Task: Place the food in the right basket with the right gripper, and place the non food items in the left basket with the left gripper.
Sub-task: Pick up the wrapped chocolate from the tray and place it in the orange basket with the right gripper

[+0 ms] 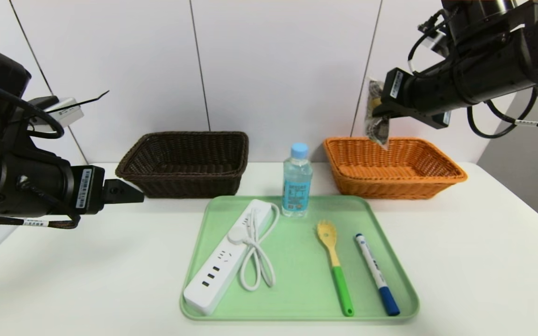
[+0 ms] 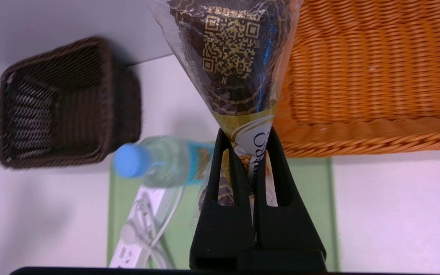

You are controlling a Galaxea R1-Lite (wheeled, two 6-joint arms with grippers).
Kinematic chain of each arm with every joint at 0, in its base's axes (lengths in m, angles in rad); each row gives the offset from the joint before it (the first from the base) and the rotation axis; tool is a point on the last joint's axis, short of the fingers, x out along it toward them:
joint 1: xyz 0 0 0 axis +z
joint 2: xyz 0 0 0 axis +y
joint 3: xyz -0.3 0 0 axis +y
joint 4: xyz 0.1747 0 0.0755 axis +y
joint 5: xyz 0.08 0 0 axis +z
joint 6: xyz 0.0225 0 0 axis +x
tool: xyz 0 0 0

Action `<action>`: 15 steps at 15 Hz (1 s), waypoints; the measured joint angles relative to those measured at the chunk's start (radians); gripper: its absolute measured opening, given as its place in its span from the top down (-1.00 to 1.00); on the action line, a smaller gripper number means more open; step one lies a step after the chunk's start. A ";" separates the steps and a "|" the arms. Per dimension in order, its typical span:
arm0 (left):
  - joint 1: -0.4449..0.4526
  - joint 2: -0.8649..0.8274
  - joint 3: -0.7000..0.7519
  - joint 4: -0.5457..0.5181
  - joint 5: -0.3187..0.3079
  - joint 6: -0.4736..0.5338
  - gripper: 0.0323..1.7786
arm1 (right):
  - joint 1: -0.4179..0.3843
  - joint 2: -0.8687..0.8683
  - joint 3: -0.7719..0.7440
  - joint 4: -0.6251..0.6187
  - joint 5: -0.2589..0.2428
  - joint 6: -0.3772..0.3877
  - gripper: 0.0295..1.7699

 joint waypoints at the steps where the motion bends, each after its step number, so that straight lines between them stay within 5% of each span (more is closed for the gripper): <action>1: 0.000 0.004 -0.001 -0.009 0.000 0.000 -0.90 | -0.041 0.026 0.000 -0.007 0.009 0.001 0.95; 9: -0.001 0.027 0.002 -0.011 -0.001 0.000 -0.90 | -0.168 0.264 0.000 -0.194 0.008 0.018 0.88; 15: -0.001 0.036 0.004 -0.011 -0.001 -0.002 -0.90 | -0.183 0.330 0.000 -0.222 -0.002 0.012 -0.10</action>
